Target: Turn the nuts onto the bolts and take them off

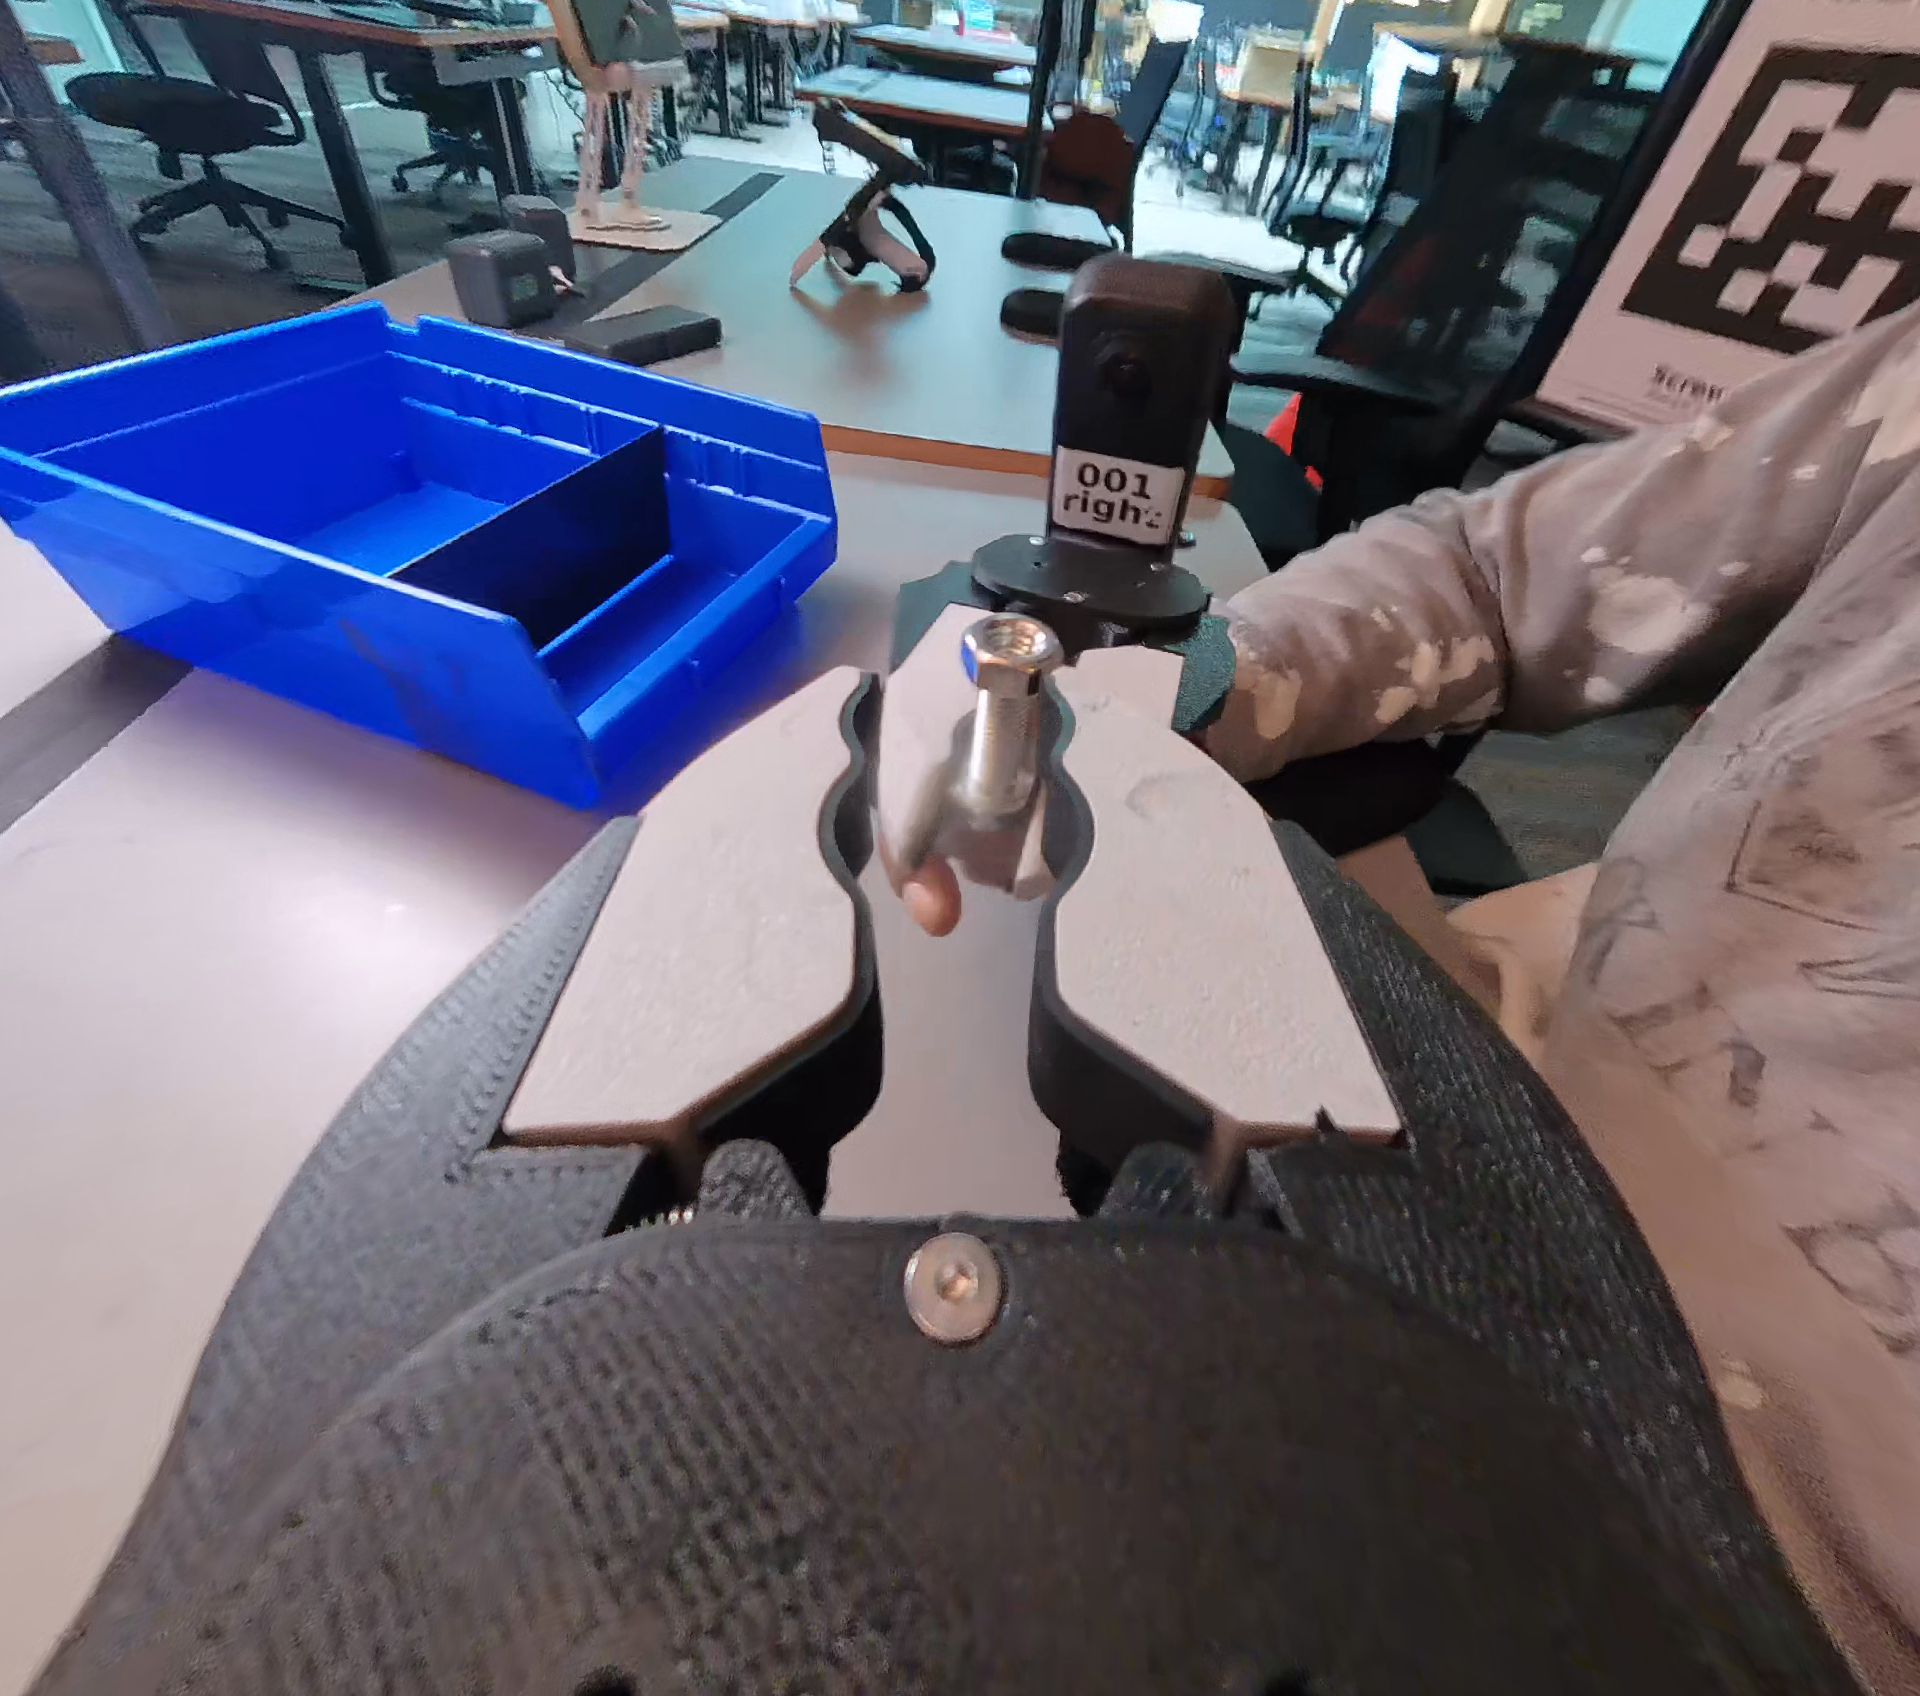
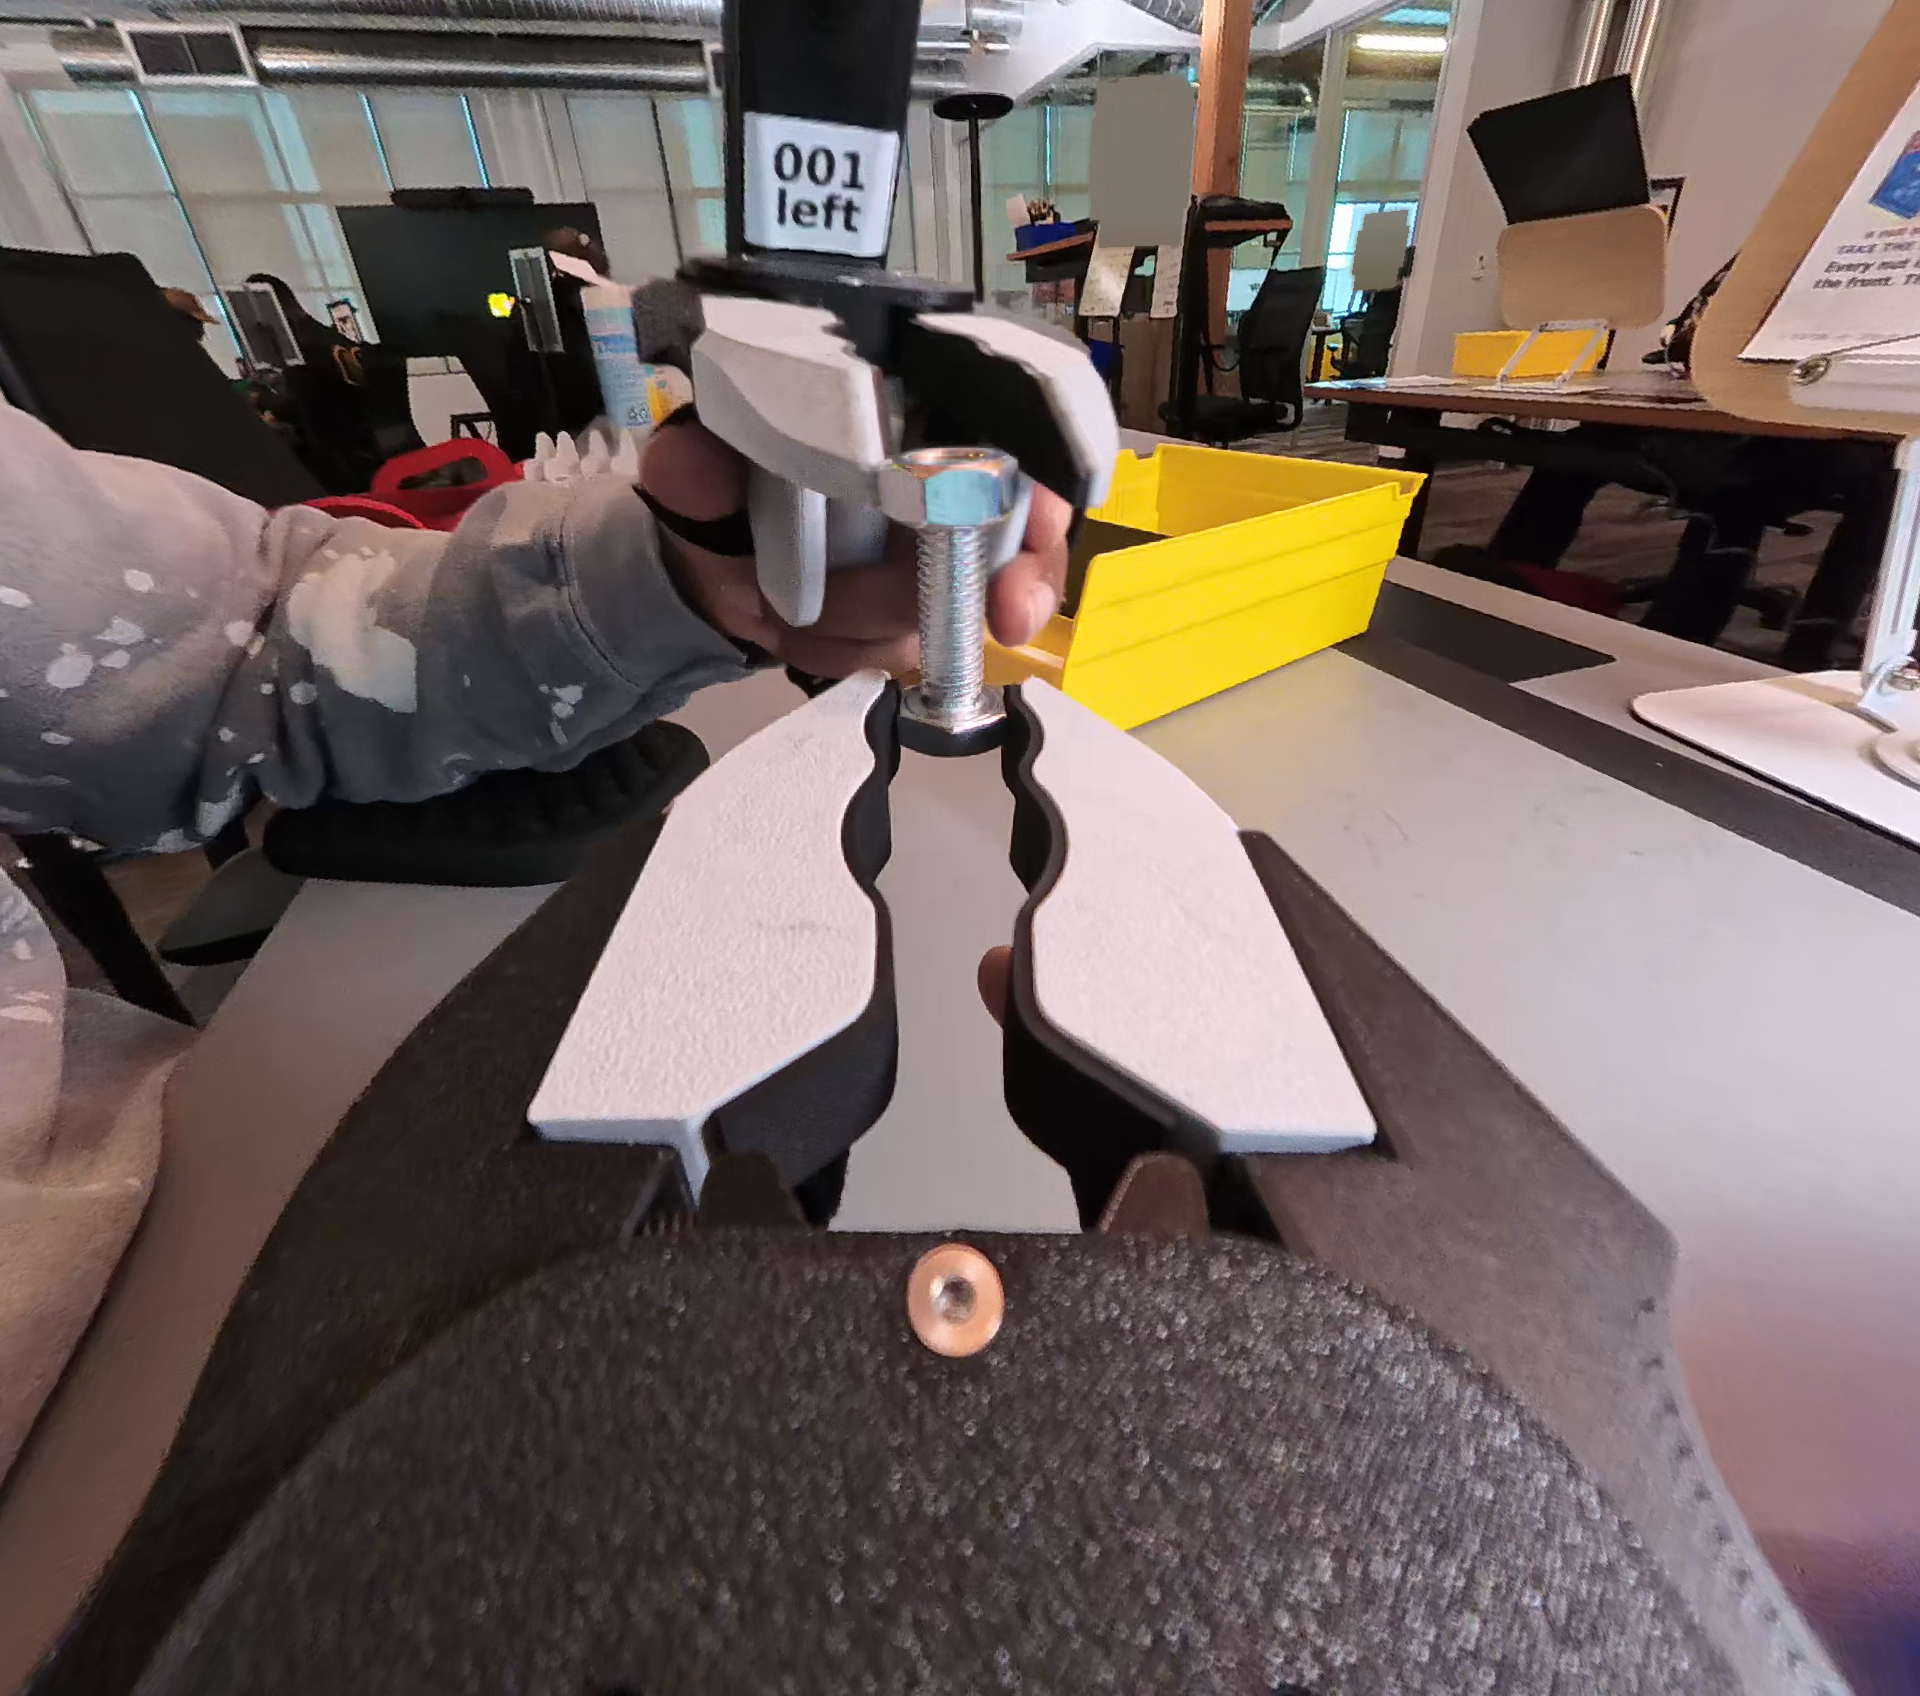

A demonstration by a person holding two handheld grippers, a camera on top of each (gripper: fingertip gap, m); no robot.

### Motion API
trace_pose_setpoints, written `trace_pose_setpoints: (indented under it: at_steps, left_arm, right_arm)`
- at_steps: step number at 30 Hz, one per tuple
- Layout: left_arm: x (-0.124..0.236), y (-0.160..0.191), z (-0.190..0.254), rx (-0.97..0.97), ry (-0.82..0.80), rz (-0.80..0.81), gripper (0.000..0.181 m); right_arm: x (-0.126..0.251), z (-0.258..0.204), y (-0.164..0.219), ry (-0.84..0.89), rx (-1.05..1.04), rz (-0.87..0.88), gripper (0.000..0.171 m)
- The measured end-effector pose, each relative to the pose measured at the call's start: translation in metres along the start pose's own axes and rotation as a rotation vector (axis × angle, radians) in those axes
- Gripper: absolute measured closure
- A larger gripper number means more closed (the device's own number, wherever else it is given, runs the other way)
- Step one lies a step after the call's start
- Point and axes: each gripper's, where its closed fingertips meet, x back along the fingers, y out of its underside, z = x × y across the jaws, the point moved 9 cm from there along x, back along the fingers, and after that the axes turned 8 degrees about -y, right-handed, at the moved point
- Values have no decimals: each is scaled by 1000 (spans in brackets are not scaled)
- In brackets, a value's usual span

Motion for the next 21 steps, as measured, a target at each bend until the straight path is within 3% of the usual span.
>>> trace_pose_setpoints:
  at_steps: [1,4,10,13,18,21]
  left_arm:
    - [2,1,-6,35,-30,16,162]
    - [11,5,-21,63,-124,29,162]
    - [7,4,-11,65,-52,82,149]
    - [9,4,-15,55,-85,91,149]
    - [25,6,-28,119,-100,141,159]
    - [27,5,-25,122,-41,164,158]
  right_arm:
    - [1,0,-1,-6,-1,12,153]
    - [4,0,-6,-24,5,54,153]
    - [-7,14,-5,74,-57,-8,153]
    - [-19,13,-8,74,-46,-30,153]
    - [-18,15,-15,59,-47,76,153]
    - [-17,17,-16,67,-44,95,153]
